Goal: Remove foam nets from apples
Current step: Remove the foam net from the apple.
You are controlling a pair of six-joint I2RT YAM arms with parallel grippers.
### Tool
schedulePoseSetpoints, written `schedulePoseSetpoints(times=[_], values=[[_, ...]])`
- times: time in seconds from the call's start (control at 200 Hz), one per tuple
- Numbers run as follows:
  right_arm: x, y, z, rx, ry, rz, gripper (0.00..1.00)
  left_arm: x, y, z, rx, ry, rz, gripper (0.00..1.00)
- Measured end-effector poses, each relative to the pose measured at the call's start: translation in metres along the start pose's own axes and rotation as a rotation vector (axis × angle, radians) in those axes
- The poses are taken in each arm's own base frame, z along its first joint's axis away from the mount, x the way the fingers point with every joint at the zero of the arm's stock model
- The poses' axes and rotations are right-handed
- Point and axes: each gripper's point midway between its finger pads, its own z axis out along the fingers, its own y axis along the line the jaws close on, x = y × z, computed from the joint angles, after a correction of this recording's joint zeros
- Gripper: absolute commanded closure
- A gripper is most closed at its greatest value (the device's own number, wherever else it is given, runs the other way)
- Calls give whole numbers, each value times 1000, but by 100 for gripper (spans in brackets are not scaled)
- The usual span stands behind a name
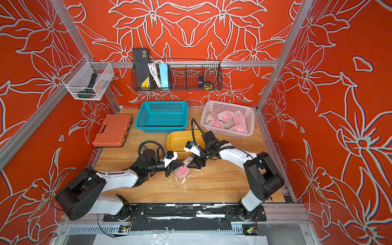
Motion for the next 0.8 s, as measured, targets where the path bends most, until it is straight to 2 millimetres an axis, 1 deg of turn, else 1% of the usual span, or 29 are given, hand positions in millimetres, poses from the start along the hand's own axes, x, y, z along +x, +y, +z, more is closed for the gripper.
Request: schedulePoseSetpoints(times=[0.03,0.11,0.17,0.195,0.215,0.24,0.28,0.335,0.365,0.405,0.465,0.616,0.711,0.801], values=[[1,0,1,-6,3,0,47,0,0,0,0,-1,1,100],[5,0,3,-14,12,-2,62,0,0,0,-1,-3,3,100],[6,0,4,-16,17,-2,69,0,1,0,-2,-3,3,100],[6,0,3,-16,18,3,74,0,1,0,-2,-3,3,100],[6,0,3,-14,18,0,79,0,1,0,-4,-2,3,99],[5,0,3,-12,18,-8,81,0,1,0,-7,-2,4,97],[5,0,2,-9,18,-3,84,0,2,0,-11,-1,5,91],[4,0,1,1,21,-12,91,1,4,0,-20,2,12,74],[4,0,-1,6,22,-11,92,1,5,0,-24,4,8,64],[2,1,-4,20,22,-21,93,2,6,1,-34,11,12,55],[-1,1,-8,42,24,-33,94,5,9,0,-49,23,-5,44],[-6,3,-18,85,30,-58,94,7,13,-4,-88,50,-24,32],[-5,3,-21,97,35,-63,95,8,13,-5,-95,62,-30,28],[-3,2,-21,105,45,-59,95,12,12,-5,-92,76,-44,26]])
